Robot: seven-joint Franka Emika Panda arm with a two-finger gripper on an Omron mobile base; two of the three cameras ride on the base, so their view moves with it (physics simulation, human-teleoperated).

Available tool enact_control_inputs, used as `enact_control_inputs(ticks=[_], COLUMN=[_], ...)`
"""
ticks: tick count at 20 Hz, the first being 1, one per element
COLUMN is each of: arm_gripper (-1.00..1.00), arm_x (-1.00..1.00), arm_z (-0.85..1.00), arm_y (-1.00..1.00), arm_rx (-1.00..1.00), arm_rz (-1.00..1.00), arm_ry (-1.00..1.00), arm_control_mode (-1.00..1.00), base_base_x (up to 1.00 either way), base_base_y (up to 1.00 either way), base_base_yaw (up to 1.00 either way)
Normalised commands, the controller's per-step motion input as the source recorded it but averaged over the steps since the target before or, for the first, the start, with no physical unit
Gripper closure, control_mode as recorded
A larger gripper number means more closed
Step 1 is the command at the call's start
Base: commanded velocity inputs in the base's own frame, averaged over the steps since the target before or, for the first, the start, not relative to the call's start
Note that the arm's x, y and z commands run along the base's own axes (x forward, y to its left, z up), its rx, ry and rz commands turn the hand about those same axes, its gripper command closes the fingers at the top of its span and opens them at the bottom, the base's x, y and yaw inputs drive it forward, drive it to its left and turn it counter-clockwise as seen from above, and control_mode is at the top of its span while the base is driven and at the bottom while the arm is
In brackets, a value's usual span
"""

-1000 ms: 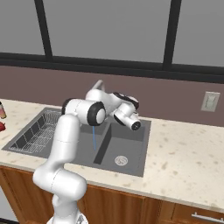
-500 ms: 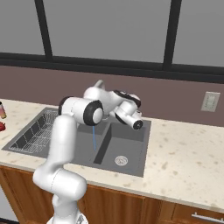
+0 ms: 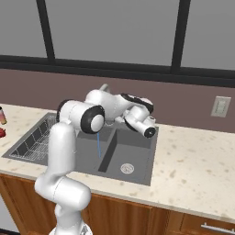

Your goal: Turn on the sink faucet. Then move the bell pepper from the counter to the sink. Turn off the sink. Move the vegetable from the sink to the pot next to the stove. Finally move the pot to the rear right burner.

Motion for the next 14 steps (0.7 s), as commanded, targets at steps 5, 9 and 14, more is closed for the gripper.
enact_control_inputs(ticks=[5,9,14], arm_gripper=[-1.0,-1.0,-1.0], arm_x=[-0.61,-0.64,-0.68], arm_z=[0.29,0.29,0.28], arm_y=[-0.26,-0.18,-0.04], arm_rx=[0.02,0.0,0.0], arm_rz=[-0.08,-0.07,-0.04], arm_ry=[0.0,0.0,0.02], arm_control_mode=[-1.0,-1.0,-1.0], base_base_x=[0.0,0.0,0.0], base_base_y=[0.0,0.0,0.0], base_base_yaw=[0.0,0.0,0.0])
